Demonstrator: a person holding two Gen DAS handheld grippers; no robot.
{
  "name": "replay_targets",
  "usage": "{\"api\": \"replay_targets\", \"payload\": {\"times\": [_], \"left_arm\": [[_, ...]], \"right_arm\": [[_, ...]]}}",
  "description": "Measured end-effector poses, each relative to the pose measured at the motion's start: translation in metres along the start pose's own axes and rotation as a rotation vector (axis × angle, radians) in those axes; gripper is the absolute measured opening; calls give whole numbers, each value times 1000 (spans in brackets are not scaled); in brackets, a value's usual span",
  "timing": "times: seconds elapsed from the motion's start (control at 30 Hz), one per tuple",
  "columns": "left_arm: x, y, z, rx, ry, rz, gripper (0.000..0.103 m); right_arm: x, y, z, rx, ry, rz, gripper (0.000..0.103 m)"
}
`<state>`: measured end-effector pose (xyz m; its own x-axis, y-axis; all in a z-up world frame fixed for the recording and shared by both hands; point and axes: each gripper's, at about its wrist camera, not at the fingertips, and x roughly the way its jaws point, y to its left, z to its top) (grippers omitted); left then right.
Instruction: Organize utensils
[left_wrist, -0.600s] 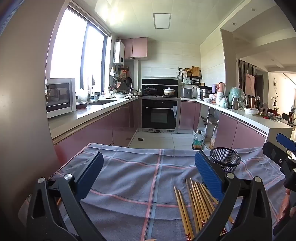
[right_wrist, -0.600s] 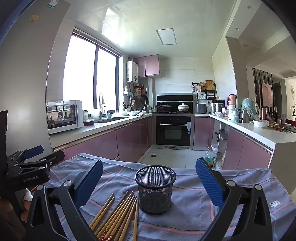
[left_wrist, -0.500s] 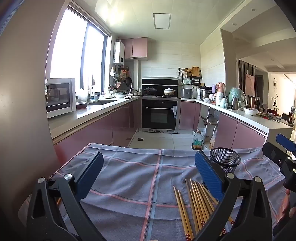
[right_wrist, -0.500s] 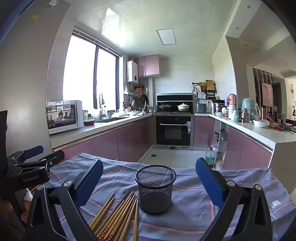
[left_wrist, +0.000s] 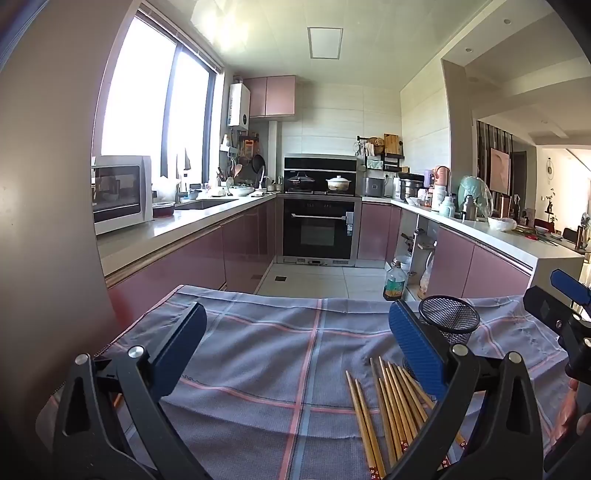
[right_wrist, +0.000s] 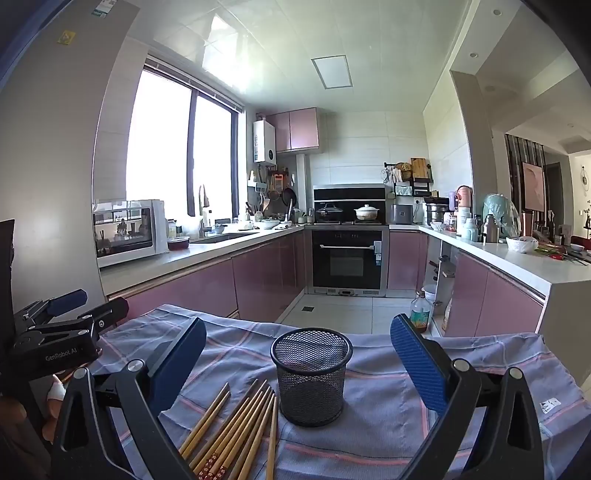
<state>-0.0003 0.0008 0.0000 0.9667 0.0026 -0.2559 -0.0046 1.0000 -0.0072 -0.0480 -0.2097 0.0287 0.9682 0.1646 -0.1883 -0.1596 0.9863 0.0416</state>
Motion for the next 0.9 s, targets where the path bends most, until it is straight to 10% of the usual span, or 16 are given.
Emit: {"api": "replay_targets", "payload": {"times": [0.9], "left_arm": [[-1,-2,1,-5,-2,-2,97]], "right_arm": [[1,-2,-3,3,3,7,97]]}}
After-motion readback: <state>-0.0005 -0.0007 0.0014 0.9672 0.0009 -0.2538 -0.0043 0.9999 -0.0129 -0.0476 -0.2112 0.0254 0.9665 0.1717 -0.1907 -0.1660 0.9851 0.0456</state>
